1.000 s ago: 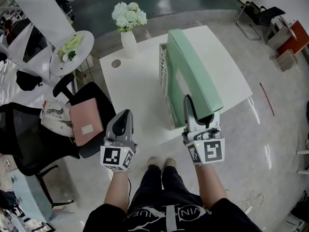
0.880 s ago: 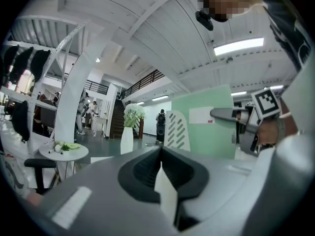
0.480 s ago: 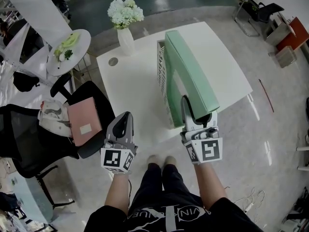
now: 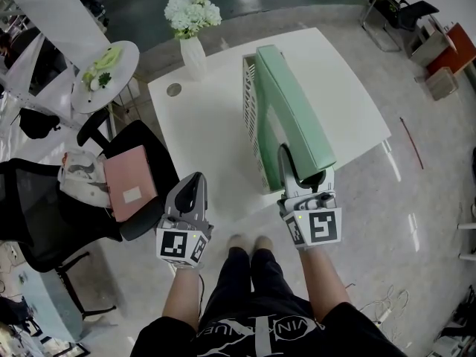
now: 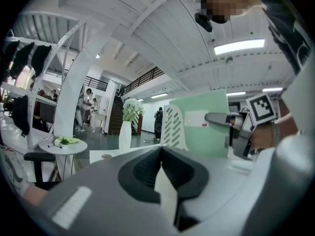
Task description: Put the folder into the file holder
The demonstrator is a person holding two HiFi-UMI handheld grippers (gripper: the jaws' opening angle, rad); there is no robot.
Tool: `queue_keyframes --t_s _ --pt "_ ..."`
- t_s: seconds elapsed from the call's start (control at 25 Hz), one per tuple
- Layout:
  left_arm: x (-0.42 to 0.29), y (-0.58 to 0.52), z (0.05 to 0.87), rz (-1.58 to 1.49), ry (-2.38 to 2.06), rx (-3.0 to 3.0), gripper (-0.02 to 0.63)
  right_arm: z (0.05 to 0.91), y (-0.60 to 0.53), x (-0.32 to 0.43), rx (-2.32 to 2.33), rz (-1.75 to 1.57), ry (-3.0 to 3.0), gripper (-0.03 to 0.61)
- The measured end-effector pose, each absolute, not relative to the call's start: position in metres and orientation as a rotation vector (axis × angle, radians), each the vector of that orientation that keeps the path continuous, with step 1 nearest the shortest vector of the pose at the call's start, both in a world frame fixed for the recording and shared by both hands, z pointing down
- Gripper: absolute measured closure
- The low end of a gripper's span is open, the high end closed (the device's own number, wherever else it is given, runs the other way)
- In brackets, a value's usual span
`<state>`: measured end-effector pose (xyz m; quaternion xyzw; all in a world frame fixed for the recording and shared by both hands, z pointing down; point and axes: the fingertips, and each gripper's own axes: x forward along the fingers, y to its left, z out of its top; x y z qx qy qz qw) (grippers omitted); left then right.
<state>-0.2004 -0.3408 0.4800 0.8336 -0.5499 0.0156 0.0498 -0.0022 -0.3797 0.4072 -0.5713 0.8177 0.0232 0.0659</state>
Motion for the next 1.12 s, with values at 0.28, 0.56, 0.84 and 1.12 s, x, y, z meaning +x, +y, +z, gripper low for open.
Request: queue_keyframes --t_s 0.28,0.56,0.84,1.12 --pt "-0.198 -0.334 0.482 0.050 -1.668 2.534 0.614 0.416 -0.376 -0.001 -1.731 0.052 2.479 0.377" --pt "-0.194 -0.327 0.484 0.052 -1.661 2.537 0.614 0.417 -0.374 -0.006 -1.684 0.062 2.535 0.350" --pt "-0.186 -0.322 0.464 0.024 -1.658 2.564 0.614 0.405 -0.361 -0.004 -1.643 0.060 2.583 0.279" --pt "-0.175 -0.320 0.448 -0.005 -1.647 2.593 0.614 0.384 -0.344 -0.005 -1.570 0.049 2.601 0.268"
